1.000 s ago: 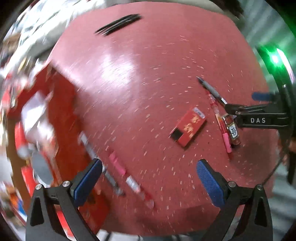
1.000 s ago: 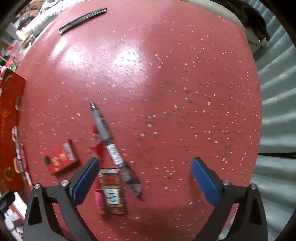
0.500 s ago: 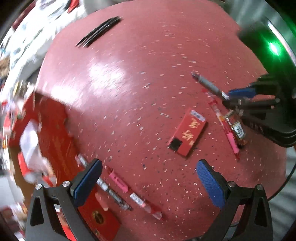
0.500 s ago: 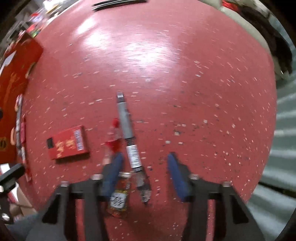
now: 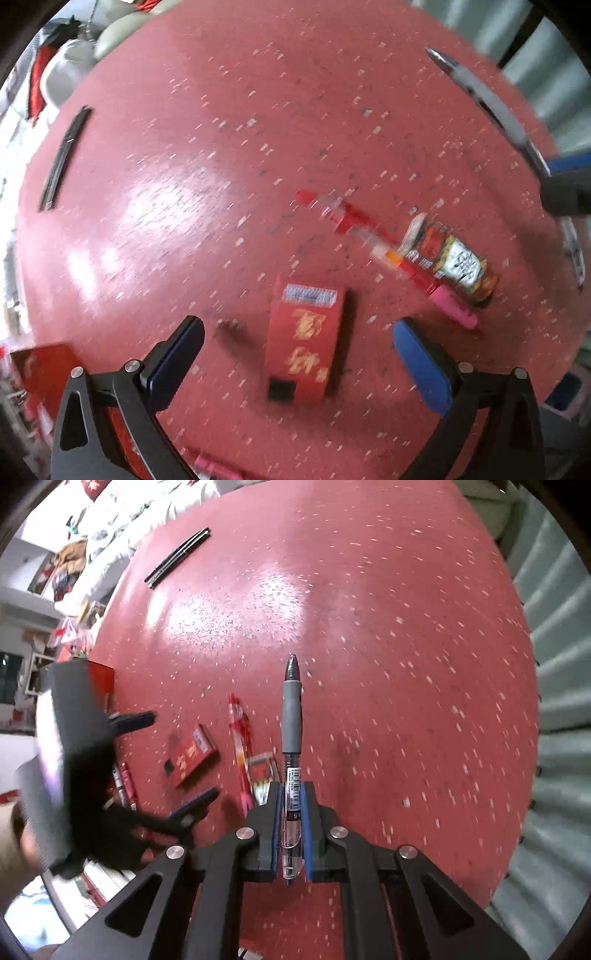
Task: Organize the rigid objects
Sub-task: 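Grasp the grey-grip pen with the right gripper while the left gripper grasps the small red card box, then carry the red card box and grey pen over the cardboard box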
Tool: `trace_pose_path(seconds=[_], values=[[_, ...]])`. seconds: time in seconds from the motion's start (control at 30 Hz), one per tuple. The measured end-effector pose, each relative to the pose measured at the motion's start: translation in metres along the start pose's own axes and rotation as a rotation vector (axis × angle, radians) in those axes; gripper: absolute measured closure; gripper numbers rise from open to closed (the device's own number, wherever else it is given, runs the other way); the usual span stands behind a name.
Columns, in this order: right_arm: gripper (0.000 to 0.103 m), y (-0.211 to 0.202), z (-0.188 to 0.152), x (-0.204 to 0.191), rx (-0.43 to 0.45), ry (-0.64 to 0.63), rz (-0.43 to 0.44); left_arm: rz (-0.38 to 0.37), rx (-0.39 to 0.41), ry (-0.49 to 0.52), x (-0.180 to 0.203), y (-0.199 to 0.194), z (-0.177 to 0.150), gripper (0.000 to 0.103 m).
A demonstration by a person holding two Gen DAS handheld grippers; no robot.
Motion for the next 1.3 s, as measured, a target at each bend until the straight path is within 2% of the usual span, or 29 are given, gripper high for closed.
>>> trace_pose_path(seconds=[0.07, 0.27, 0.33, 0.37, 0.4, 0.53, 0.67, 0.97, 1.1, 1.3], values=[[0.093, -0.01, -0.004, -0.001, 0.008, 0.025, 0.02, -0.056, -0.013, -0.021, -0.007, 0.004, 0.0, 0.0], [0.093, -0.038, -0.01, 0.018, 0.018, 0.1, 0.085, -0.07, -0.063, -0.031, -0.011, 0.005, 0.007, 0.002], [0.093, -0.043, -0.014, 0.018, 0.026, 0.114, 0.093, -0.067, -0.012, -0.002, -0.006, -0.005, 0.006, 0.026], [0.093, -0.048, -0.018, 0.023, -0.006, 0.039, 0.094, -0.069, 0.009, 0.019, -0.002, -0.013, 0.006, 0.059], [0.093, -0.054, -0.019, 0.025, 0.001, 0.046, 0.102, -0.065, 0.001, 0.027, 0.0, -0.016, 0.004, 0.067], [0.093, -0.068, -0.027, 0.025, 0.028, 0.063, 0.115, -0.082, 0.005, -0.05, -0.005, -0.024, -0.005, 0.067], [0.093, -0.085, -0.035, 0.03, 0.043, 0.082, 0.119, -0.118, 0.058, -0.178, -0.01, -0.055, -0.022, 0.067], [0.093, -0.093, -0.054, 0.009, 0.039, 0.063, 0.098, -0.088, 0.137, -0.381, 0.002, -0.125, -0.072, 0.067], [0.093, -0.098, -0.059, -0.006, 0.042, 0.038, 0.072, -0.09, 0.158, -0.442, -0.001, -0.142, -0.098, 0.067], [0.093, -0.099, -0.065, -0.039, 0.035, -0.025, 0.05, -0.074, 0.174, -0.467, -0.003, -0.153, -0.12, 0.067]])
Point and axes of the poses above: each gripper's, at about its wrist camera, not at the fingertips, and y roughly the way its jaws point, x to its right, z to its top, the point moved 4 cm from there along y, roughly the way its jaws point, and after that the axes turned 11 degrees about y, right-handed, at the moved point
